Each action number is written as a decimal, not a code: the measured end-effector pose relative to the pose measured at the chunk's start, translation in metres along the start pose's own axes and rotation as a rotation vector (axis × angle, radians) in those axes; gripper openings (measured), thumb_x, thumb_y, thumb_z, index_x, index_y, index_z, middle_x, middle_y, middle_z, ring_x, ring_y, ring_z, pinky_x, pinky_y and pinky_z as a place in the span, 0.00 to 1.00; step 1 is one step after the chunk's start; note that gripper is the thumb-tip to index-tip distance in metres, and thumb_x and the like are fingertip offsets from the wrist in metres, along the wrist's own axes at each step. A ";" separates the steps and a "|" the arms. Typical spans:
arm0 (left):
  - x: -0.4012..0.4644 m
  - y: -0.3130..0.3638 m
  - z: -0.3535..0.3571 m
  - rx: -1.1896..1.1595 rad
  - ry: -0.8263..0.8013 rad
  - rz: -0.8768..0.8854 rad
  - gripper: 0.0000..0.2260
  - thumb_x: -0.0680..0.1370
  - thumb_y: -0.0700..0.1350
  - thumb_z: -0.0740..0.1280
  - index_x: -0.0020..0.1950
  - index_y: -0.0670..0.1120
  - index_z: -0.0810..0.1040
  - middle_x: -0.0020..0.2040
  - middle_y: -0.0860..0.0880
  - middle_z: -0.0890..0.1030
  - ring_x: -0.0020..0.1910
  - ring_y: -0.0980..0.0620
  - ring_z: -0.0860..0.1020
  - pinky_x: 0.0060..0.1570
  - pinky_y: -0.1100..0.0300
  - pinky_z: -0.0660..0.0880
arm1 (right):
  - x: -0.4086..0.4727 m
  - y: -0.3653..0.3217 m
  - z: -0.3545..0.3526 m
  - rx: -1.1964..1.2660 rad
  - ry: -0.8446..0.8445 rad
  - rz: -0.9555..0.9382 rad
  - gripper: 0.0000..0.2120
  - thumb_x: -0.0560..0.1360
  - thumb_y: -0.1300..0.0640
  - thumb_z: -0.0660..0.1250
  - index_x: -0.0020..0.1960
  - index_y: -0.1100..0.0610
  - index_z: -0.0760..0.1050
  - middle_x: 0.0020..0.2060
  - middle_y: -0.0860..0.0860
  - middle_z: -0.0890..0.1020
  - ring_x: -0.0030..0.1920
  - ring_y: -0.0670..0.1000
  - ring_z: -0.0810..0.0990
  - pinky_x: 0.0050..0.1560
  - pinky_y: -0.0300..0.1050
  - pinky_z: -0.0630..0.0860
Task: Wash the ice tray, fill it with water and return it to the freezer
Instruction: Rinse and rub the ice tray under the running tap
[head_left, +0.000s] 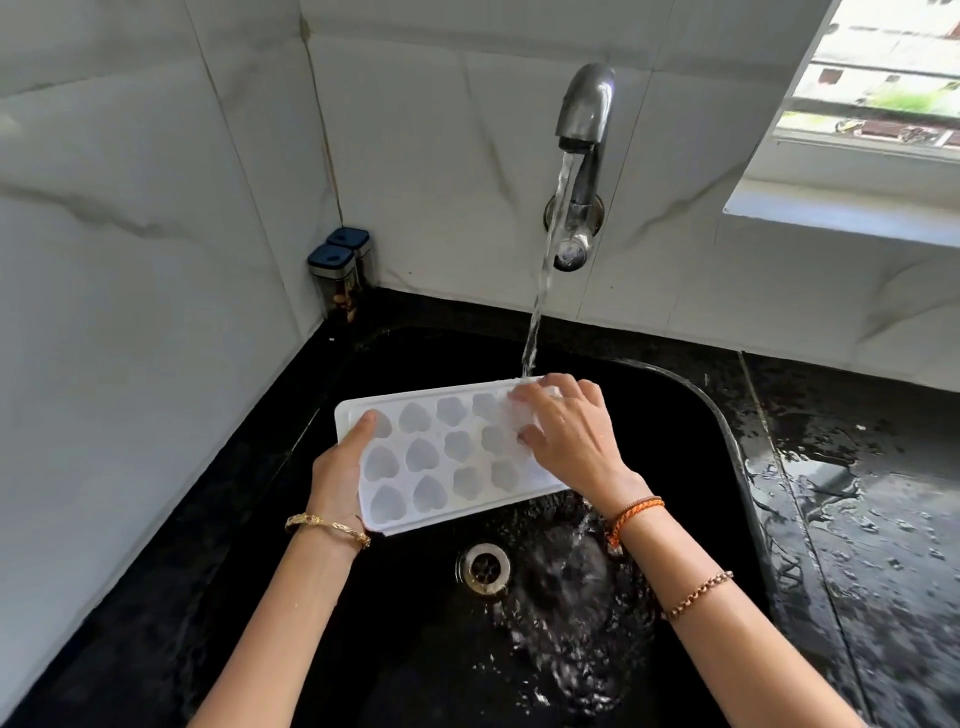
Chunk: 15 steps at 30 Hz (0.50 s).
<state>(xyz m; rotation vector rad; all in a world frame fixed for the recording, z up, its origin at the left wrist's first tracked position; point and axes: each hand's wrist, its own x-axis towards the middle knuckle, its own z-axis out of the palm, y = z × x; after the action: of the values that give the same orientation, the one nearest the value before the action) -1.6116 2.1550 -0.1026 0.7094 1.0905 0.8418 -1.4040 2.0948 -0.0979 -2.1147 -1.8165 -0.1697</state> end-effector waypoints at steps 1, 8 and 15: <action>0.000 0.000 0.001 0.000 -0.004 0.005 0.10 0.76 0.50 0.65 0.48 0.44 0.79 0.46 0.43 0.82 0.44 0.43 0.80 0.45 0.50 0.78 | 0.000 0.000 0.000 -0.037 -0.026 -0.009 0.19 0.71 0.57 0.67 0.61 0.52 0.72 0.56 0.51 0.79 0.64 0.51 0.69 0.59 0.43 0.56; 0.003 0.003 0.001 -0.026 -0.014 -0.039 0.18 0.76 0.51 0.64 0.60 0.41 0.76 0.58 0.38 0.79 0.58 0.36 0.77 0.60 0.39 0.72 | 0.005 0.009 -0.013 0.110 0.076 0.073 0.10 0.66 0.53 0.74 0.47 0.53 0.83 0.45 0.47 0.84 0.55 0.53 0.73 0.55 0.45 0.60; 0.002 0.002 0.005 -0.016 -0.014 -0.036 0.16 0.76 0.50 0.65 0.57 0.40 0.77 0.56 0.37 0.79 0.55 0.36 0.78 0.57 0.40 0.74 | 0.007 0.003 -0.013 -0.100 -0.052 0.003 0.08 0.70 0.52 0.67 0.47 0.50 0.82 0.46 0.44 0.83 0.55 0.49 0.71 0.53 0.40 0.56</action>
<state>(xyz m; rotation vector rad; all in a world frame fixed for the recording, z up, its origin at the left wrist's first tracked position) -1.6073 2.1575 -0.1002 0.6792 1.0798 0.8128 -1.3981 2.0962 -0.0842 -2.2089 -1.8702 -0.2108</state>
